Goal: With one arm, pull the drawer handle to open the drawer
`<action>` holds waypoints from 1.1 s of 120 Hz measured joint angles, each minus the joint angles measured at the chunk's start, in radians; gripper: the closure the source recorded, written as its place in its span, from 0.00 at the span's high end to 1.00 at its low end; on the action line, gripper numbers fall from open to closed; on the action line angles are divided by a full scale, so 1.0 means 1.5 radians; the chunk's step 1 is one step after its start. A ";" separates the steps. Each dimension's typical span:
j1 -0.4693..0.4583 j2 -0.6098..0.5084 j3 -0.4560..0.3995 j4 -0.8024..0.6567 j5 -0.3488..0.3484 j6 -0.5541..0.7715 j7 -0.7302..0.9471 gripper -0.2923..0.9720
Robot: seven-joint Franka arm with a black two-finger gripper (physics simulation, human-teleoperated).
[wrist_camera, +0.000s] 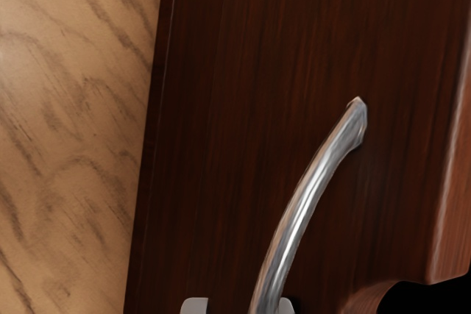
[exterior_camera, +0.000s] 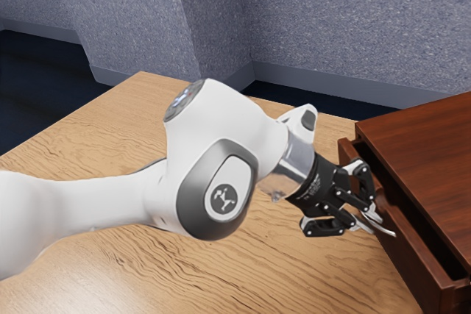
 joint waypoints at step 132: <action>0.010 -0.076 0.001 -0.068 -0.002 -0.001 0.002 0.20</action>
